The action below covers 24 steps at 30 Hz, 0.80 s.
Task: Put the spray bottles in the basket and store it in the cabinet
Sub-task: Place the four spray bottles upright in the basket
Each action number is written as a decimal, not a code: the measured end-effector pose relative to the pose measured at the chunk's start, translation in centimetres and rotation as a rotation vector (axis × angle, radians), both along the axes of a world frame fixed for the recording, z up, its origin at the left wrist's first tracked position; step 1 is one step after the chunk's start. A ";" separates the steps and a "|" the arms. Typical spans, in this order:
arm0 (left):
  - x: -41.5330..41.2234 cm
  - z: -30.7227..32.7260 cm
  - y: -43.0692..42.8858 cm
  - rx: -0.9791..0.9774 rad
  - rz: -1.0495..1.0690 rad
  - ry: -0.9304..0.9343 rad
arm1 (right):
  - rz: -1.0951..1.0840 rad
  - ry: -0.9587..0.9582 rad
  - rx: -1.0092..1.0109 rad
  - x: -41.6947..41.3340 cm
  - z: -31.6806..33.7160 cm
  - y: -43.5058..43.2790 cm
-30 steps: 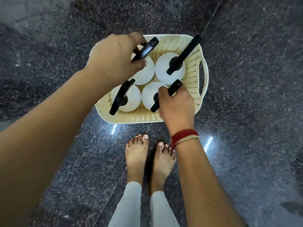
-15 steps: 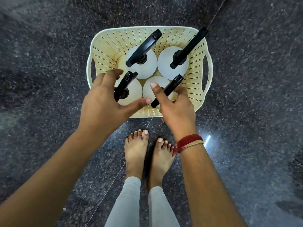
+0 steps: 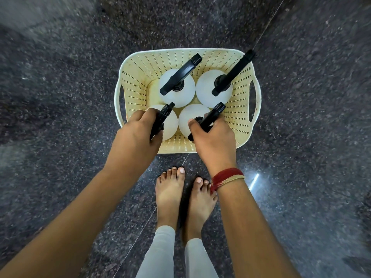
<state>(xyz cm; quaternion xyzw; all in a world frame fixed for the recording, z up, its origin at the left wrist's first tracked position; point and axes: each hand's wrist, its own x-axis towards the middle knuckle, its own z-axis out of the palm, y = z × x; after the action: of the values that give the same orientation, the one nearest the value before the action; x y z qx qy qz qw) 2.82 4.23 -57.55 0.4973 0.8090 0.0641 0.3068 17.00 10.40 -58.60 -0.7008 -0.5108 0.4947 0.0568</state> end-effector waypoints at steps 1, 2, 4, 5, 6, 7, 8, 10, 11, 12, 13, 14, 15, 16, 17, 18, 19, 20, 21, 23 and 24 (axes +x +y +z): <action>-0.1 0.0 0.1 -0.009 -0.007 0.002 | -0.002 0.000 -0.005 0.0 0.0 0.0; -0.2 -0.1 0.3 -0.016 -0.013 0.010 | -0.005 -0.003 -0.010 0.0 0.0 -0.1; -0.7 0.0 0.6 -0.025 -0.004 0.022 | -0.003 -0.009 -0.009 0.1 0.1 -0.3; -0.8 0.1 0.7 -0.028 0.005 0.027 | -0.002 -0.004 -0.006 0.1 0.2 -0.4; -0.9 0.3 0.8 -0.033 0.008 0.038 | -0.004 0.009 -0.008 0.2 0.3 -0.5; -1.0 0.4 0.8 -0.039 0.004 0.054 | -0.013 0.027 -0.018 0.2 0.4 -0.5; -1.1 0.5 0.8 -0.046 -0.001 0.067 | -0.026 0.049 -0.030 0.3 0.4 -0.6; -1.3 0.6 0.8 -0.066 0.000 0.084 | -0.063 0.090 -0.051 0.4 0.4 -0.7; -1.4 0.7 0.8 -0.072 0.008 0.094 | -0.078 0.106 -0.059 0.5 0.3 -0.7; -1.6 0.8 0.8 -0.070 0.020 0.107 | -0.082 0.119 -0.068 0.6 0.3 -0.7; -1.8 1.0 0.8 -0.055 0.036 0.125 | -0.077 0.125 -0.081 0.7 0.4 -0.6; -1.9 1.2 1.0 -0.024 0.058 0.143 | -0.061 0.122 -0.098 0.9 0.5 -0.5; -2.0 1.5 1.3 0.021 0.086 0.157 | -0.033 0.097 -0.122 1.2 0.7 -0.4; -2.1 1.8 1.7 0.073 0.109 0.161 | 0.003 0.041 -0.139 1.5 1.1 -0.4; -2.0 2.0 2.4 0.129 0.122 0.158 | 0.036 -0.039 -0.134 1.9 1.6 -0.2; -1.9 2.2 3.3 0.178 0.126 0.148 | 0.049 -0.113 -0.100 2.3 2.2 0.1; -1.7 2.3 4.3 0.209 0.119 0.143 | 0.029 -0.153 -0.052 2.8 2.7 0.5; -1.3 2.3 5.4 0.215 0.100 0.156 | -0.020 -0.150 -0.009 3.1 3.3 1.1; -0.8 2.2 6.6 0.194 0.066 0.198 | -0.075 -0.116 0.014 3.4 3.6 1.8; 0.3 2.0 8.9 0.101 -0.031 0.340 | -0.127 -0.041 0.008 3.2 3.8 3.2; 0.8 1.7 9.9 0.045 -0.083 0.398 | -0.119 -0.014 -0.008 2.9 3.7 3.8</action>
<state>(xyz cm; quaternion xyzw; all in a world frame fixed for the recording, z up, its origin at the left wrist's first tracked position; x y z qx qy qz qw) 3.60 14.11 -55.81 0.5398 0.8308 -0.0297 0.1321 19.93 14.19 -54.88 -0.7336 -0.4668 0.4874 0.0797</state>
